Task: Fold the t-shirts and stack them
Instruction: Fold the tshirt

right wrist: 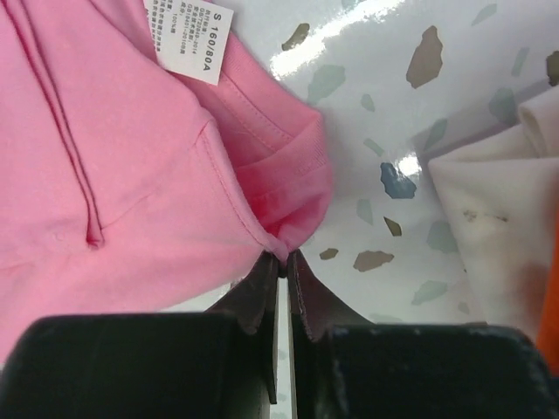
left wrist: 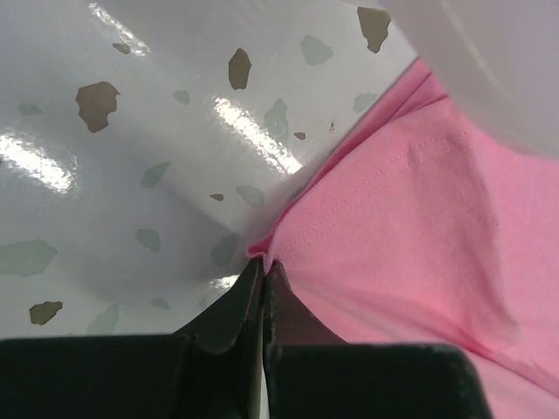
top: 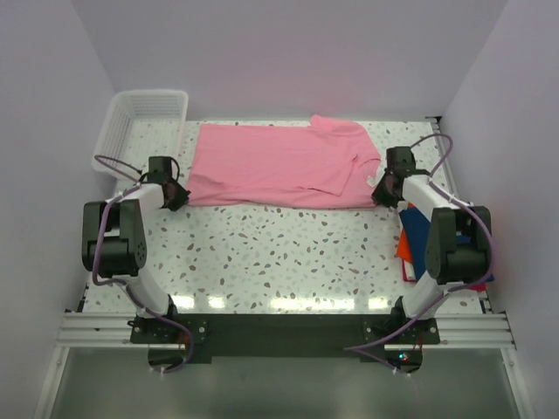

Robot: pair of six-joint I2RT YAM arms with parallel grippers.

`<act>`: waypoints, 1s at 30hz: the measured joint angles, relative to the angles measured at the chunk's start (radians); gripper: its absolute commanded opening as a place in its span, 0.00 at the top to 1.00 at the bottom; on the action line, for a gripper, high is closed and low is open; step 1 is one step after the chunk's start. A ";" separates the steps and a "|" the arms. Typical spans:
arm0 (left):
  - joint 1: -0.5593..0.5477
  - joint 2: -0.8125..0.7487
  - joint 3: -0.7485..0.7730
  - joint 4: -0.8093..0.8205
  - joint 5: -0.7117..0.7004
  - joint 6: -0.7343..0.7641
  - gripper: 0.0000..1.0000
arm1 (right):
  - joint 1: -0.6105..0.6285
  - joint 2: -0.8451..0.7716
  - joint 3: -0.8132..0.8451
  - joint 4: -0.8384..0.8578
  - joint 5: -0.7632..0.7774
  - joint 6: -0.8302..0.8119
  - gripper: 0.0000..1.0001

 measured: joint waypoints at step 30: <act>0.008 -0.682 -0.336 -0.337 -0.122 -0.002 0.40 | -0.100 -0.808 -0.373 -0.373 -0.096 0.000 0.36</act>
